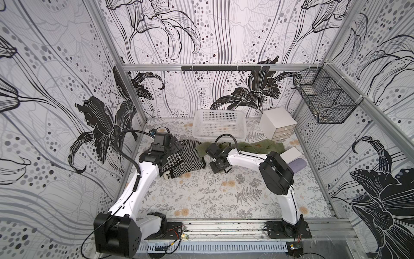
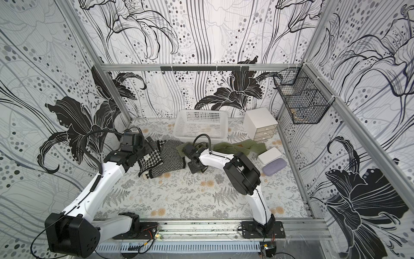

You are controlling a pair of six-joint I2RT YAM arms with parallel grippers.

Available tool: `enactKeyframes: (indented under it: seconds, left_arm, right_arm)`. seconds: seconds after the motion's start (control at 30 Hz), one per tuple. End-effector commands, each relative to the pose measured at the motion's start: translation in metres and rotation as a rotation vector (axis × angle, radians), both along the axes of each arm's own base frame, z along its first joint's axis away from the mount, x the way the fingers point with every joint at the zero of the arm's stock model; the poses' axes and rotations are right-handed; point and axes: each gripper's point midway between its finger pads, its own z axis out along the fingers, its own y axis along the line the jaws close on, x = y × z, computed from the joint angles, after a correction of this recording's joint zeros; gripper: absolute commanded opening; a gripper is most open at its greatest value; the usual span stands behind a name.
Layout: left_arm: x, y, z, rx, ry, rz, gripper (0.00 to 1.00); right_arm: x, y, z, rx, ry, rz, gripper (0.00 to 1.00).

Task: Roll up the scarf and place it into the basket
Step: Flatten out the scarf at the center of the board.

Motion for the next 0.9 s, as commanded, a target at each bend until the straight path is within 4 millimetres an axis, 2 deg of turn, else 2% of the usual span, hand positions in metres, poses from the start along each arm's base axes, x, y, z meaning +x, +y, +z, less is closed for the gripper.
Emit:
enactKeyframes:
  seconds: [0.0, 0.13, 0.2, 0.3, 0.37, 0.4, 0.43, 0.47, 0.5, 0.53, 0.6, 0.63, 0.67, 0.73, 0.87]
  left_arm:
    - [-0.001, 0.003, 0.006, 0.009, -0.009, -0.004, 0.99]
    - [-0.002, 0.008, 0.016, 0.001, -0.026, 0.007, 0.99]
    - [-0.003, 0.013, 0.021, 0.003, -0.037, 0.017, 0.99]
    - [-0.006, 0.021, 0.027, 0.011, -0.054, 0.039, 0.99]
    - [-0.008, 0.025, 0.027, 0.006, -0.058, 0.05, 0.99]
    - [-0.007, 0.025, 0.028, 0.002, -0.061, 0.048, 0.99]
    - [-0.007, 0.023, 0.029, -0.002, -0.063, 0.041, 0.99]
    - [-0.006, 0.022, 0.029, -0.007, -0.063, 0.032, 0.99]
    - [-0.005, 0.02, 0.028, -0.013, -0.058, 0.023, 0.99]
    - [-0.005, 0.019, 0.027, -0.015, -0.053, 0.017, 0.99]
    - [-0.004, 0.015, 0.021, -0.026, -0.033, -0.004, 0.99]
    - [-0.003, 0.012, 0.019, -0.034, -0.031, -0.016, 0.99]
    - [-0.001, 0.007, 0.016, -0.052, -0.027, -0.038, 0.99]
    - [0.006, -0.007, 0.007, -0.1, -0.014, -0.096, 0.99]
    - [0.024, -0.046, -0.012, -0.145, 0.041, -0.213, 0.99]
  right_arm:
    - [-0.033, 0.01, 0.062, 0.069, -0.003, 0.104, 0.0]
    - [-0.065, 0.048, 0.176, 0.245, -0.11, 0.273, 0.0]
    - [-0.085, 0.067, 0.238, 0.364, -0.168, 0.361, 0.0]
    - [-0.121, 0.094, 0.318, 0.525, -0.246, 0.506, 0.0]
    - [-0.139, 0.098, 0.36, 0.579, -0.317, 0.555, 0.0]
    - [-0.139, 0.092, 0.372, 0.588, -0.343, 0.536, 0.0]
    - [-0.136, 0.082, 0.376, 0.579, -0.371, 0.508, 0.0]
    - [-0.127, 0.07, 0.372, 0.535, -0.41, 0.455, 0.0]
    - [-0.117, 0.043, 0.376, 0.493, -0.47, 0.377, 0.0]
    - [-0.108, 0.023, 0.371, 0.457, -0.499, 0.313, 0.0]
    - [-0.083, -0.042, 0.356, 0.391, -0.527, 0.095, 0.0]
    - [-0.078, -0.071, 0.345, 0.369, -0.53, 0.01, 0.0]
    - [-0.076, -0.103, 0.339, 0.346, -0.553, -0.08, 0.0]
    - [-0.082, -0.15, 0.328, 0.305, -0.588, -0.183, 0.0]
    - [-0.095, -0.219, 0.296, 0.166, -0.593, -0.362, 0.0]
